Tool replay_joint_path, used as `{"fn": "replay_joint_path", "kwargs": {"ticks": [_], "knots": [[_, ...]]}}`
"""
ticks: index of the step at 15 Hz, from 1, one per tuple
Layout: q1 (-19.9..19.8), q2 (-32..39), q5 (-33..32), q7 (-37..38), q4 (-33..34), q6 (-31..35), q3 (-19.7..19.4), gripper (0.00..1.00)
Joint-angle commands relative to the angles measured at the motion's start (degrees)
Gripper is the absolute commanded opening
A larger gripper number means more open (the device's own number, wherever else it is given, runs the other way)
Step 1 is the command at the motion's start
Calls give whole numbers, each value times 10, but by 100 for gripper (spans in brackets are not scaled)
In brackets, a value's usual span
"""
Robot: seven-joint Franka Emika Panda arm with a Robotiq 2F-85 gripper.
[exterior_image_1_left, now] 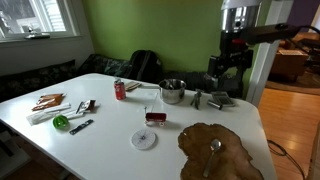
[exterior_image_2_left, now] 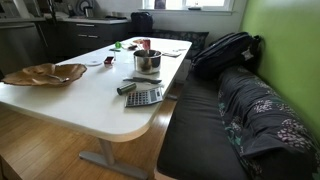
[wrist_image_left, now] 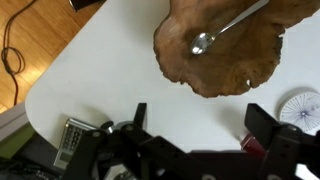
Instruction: Move the spoon to the red object
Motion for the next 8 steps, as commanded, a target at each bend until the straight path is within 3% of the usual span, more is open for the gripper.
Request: {"fn": "replay_joint_path", "kwargs": {"ticks": [1,2,6,7,8], "knots": [[32,78,39,7,15,-8,-10,100],[28,42,12,16,2,0,-16,100],[41,79,27,14,11,0,-18,100],[31,82,16,95,9,18,-19,100],[31,92,18,117,5,32,-21,100]]}}
